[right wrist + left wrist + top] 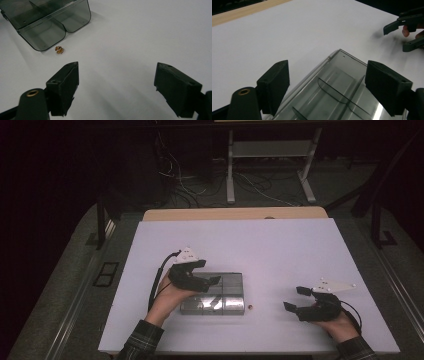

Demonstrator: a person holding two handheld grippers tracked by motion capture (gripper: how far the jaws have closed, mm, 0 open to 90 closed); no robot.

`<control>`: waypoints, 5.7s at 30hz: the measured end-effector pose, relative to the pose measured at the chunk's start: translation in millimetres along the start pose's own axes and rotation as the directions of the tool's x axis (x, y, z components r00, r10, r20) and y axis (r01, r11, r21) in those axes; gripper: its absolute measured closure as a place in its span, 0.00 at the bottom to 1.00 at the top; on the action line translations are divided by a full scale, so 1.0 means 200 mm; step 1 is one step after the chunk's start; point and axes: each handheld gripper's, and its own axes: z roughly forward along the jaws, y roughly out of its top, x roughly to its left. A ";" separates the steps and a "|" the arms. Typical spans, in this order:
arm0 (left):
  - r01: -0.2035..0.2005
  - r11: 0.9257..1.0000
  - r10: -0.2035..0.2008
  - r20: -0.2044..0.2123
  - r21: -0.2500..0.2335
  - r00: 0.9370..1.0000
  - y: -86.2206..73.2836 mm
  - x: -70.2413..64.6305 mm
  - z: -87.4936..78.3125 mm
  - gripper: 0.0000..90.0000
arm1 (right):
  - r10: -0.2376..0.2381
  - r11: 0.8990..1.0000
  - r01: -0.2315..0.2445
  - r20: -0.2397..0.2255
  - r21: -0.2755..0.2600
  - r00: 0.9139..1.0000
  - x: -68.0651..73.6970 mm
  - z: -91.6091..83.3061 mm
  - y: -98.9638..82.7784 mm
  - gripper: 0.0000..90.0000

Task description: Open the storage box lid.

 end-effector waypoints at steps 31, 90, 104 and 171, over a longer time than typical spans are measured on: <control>-0.010 1.000 0.011 0.059 -0.020 0.998 -0.25 -0.23 -0.20 0.66 | -0.004 1.000 0.004 0.005 0.007 1.000 0.00 0.00 0.00 0.22; 0.029 0.987 -0.043 -0.090 -0.158 0.995 -0.42 -0.02 -0.37 0.00 | -0.151 0.985 0.169 -0.348 0.021 0.925 0.51 0.29 0.15 0.99; 0.029 0.987 -0.042 -0.078 -0.161 0.996 -0.42 -0.02 -0.37 0.00 | -0.186 0.977 0.212 -0.370 0.032 0.910 0.69 0.49 0.18 0.99; 0.004 0.987 -0.011 -0.041 -0.163 0.999 -0.43 -0.05 -0.44 0.05 | -0.250 0.967 0.225 -0.268 -0.120 0.931 0.77 0.50 0.34 0.99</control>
